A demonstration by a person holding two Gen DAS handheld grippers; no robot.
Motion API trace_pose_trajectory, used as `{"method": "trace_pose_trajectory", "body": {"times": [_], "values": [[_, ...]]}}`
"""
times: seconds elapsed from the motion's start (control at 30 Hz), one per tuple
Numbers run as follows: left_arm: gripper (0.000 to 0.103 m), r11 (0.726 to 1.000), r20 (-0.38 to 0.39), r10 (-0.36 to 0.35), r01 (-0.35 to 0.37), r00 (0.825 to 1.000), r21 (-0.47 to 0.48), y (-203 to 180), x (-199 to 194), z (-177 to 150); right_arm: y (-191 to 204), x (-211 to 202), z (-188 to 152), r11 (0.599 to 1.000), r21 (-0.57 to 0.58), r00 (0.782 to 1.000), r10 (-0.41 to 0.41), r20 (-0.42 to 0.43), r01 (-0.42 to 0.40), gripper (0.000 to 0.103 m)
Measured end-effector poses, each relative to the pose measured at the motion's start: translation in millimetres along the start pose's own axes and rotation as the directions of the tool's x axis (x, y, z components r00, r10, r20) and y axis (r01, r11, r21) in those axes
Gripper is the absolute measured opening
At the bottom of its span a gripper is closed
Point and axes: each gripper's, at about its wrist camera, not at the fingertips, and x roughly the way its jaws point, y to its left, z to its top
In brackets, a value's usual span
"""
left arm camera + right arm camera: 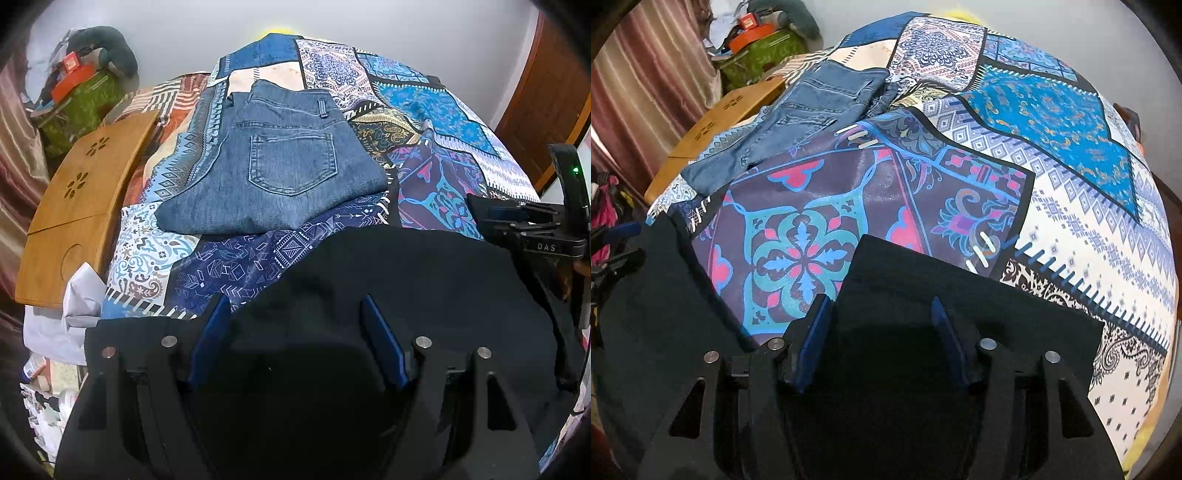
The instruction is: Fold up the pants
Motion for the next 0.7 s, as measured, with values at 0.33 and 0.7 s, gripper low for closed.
{"method": "trace_pose_trajectory", "body": {"times": [0.33, 0.7], "values": [[0.081, 0.997, 0.031, 0.015, -0.017, 0.999, 0.076, -23.2, -45.8, -4.8, -14.0, -23.6, -3.1, 1.0, 0.026, 0.998, -0.008, 0.062, 0.006, 0.004], [0.089, 0.991, 0.09, 0.013, -0.025, 0.996, 0.131, -64.9, -99.7, -12.4, -26.6, -149.6, -29.1, 0.997, 0.069, 0.962, -0.036, 0.269, 0.018, 0.004]]}}
